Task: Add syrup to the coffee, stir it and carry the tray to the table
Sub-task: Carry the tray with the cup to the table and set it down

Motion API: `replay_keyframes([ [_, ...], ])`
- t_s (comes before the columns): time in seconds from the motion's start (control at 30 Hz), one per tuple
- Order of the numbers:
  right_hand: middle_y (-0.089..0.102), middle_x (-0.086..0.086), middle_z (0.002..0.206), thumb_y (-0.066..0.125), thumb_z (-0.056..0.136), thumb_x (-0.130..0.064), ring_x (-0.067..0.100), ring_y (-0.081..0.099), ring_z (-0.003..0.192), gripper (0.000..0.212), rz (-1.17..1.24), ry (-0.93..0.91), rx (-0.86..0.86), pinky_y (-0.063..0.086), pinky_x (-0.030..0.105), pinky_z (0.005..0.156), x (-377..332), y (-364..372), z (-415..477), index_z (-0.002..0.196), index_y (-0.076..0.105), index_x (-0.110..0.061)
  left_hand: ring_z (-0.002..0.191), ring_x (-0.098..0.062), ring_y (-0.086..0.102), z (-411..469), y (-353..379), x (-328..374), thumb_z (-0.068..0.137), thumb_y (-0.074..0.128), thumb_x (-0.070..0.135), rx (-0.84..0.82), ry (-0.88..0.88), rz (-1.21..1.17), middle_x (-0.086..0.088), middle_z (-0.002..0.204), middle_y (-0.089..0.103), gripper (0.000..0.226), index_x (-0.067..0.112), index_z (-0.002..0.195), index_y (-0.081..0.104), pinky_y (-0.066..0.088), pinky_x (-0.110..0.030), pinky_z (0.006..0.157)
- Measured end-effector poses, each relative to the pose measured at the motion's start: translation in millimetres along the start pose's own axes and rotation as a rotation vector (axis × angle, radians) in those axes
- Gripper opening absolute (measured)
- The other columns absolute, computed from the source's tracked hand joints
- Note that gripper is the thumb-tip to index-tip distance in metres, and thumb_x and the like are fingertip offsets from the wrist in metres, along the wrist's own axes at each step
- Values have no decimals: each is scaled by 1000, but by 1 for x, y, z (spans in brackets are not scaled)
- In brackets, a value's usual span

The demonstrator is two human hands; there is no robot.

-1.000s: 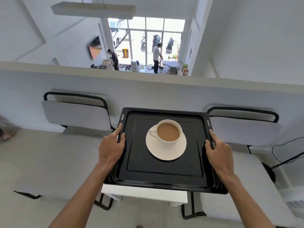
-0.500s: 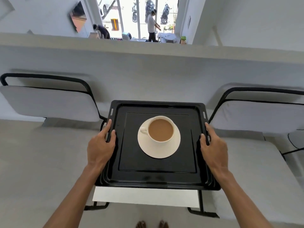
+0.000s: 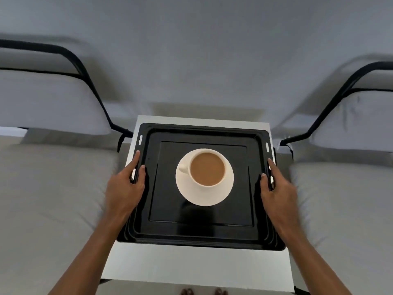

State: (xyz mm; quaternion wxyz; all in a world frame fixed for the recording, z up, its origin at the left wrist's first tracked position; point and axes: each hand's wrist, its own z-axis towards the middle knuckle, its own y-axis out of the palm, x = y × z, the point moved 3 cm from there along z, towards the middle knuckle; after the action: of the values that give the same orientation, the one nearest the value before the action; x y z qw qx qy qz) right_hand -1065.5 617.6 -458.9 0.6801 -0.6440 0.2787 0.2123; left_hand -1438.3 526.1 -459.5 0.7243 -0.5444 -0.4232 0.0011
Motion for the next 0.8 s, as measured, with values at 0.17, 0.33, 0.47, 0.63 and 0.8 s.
replay_keyframes([
  [0.17, 56, 12, 65, 58, 103, -23, 31, 53, 60, 48, -45, 29, 8, 44, 36, 63, 29, 45, 9, 151, 54, -25, 38, -17, 38, 11, 42, -29, 101, 60, 33, 2, 3, 45, -1, 43, 35, 44, 38, 144, 57, 36, -21, 44],
  [0.33, 46, -2, 59, 56, 102, -28, 19, 48, 55, 48, -98, 34, 35, 40, 33, 58, 53, 76, 20, 150, 54, -31, 42, -22, 47, 20, 74, -46, 100, 57, 38, -1, 7, 100, -5, 43, 39, 44, 42, 144, 55, 36, -22, 46],
  [0.47, 47, -6, 60, 57, 102, -28, 20, 51, 59, 48, -114, 21, 36, 40, 32, 59, 62, 89, 27, 149, 54, -31, 43, -23, 51, 23, 89, -53, 100, 56, 39, 6, 14, 141, -7, 43, 44, 45, 42, 145, 53, 48, -33, 51],
  [0.63, 46, -6, 60, 57, 103, -27, 22, 52, 59, 47, -124, 1, 17, 37, 30, 57, 68, 100, 33, 150, 54, -27, 41, -18, 48, 29, 103, -60, 100, 56, 40, 14, 50, 197, -4, 42, 48, 45, 41, 145, 54, 42, -27, 47],
  [0.8, 50, -4, 64, 57, 103, -27, 20, 53, 60, 47, -128, -3, 19, 38, 30, 60, 72, 107, 41, 150, 53, -25, 39, -11, 44, 35, 113, -62, 101, 56, 40, -6, 66, 210, -3, 42, 51, 44, 40, 145, 55, 29, -17, 46],
])
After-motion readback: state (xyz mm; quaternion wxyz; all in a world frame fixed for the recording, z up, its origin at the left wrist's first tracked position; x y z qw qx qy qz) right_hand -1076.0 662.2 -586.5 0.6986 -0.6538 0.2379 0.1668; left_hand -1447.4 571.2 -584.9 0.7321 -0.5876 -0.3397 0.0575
